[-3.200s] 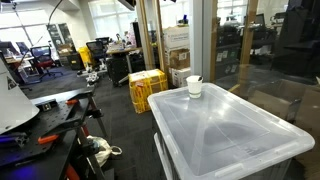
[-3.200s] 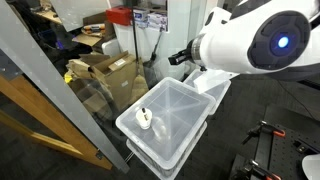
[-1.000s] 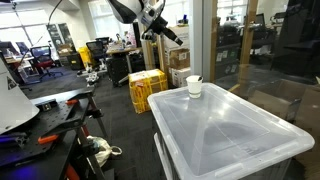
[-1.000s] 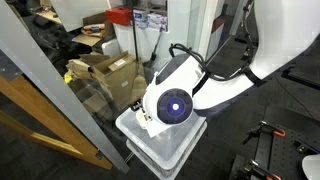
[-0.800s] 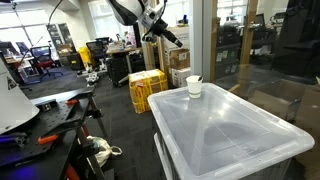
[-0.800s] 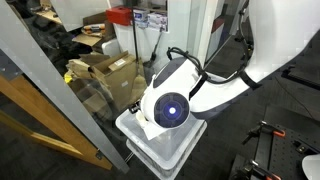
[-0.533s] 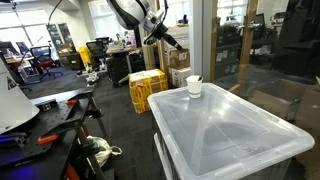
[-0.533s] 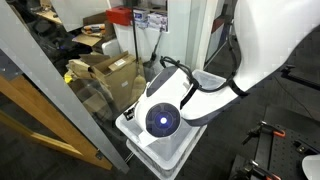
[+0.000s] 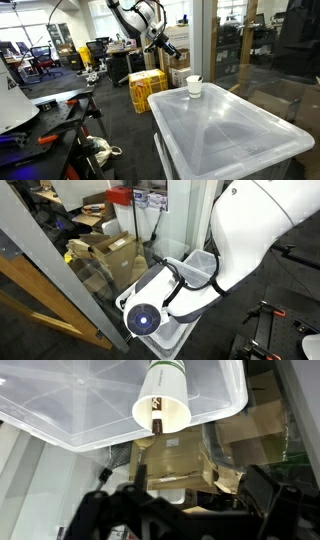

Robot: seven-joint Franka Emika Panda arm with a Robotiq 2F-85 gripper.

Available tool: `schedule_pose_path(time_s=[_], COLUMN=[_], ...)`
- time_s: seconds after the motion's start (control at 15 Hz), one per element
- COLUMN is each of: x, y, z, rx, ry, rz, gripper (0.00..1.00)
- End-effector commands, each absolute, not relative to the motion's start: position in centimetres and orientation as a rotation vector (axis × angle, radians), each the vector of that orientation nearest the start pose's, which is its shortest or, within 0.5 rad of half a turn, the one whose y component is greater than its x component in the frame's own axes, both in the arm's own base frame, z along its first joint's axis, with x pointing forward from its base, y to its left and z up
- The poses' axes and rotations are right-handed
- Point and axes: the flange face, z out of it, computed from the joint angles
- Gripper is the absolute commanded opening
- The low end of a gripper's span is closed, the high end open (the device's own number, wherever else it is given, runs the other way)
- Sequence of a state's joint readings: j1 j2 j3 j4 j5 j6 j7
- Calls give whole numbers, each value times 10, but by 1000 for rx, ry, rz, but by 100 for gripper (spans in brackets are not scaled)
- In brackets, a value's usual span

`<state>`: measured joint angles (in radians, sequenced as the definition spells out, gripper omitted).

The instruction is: Pick up the pen out of the white cup and place it on top of the colourless box.

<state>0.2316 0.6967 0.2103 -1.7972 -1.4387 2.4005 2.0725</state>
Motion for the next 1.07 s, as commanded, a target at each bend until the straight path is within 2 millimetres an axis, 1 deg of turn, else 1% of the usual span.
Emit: schedule_pose_path(time_s=[0.0, 0.13, 0.2, 0.47, 0.67, 0.73, 0.8, 0.87, 0.93, 1.0], x=[601, 602, 603, 604, 607, 609, 609, 610, 610, 611], y=[271, 271, 270, 257, 249, 246, 243, 240, 237, 234], z=[155, 152, 152, 152, 150, 149, 148, 146, 144, 142], rx=[-3042, -3037, -3034, -3041, -3030, -3030, -3031, -3032, -3032, -3033], ry=[944, 948, 900, 841, 826, 841, 848, 869, 884, 886], rz=[-1241, -1252, -1252, -1266, -1242, -1224, -1209, -1198, -1187, -1178], gripper=[100, 100, 100, 100, 100, 94, 92, 81, 75, 71])
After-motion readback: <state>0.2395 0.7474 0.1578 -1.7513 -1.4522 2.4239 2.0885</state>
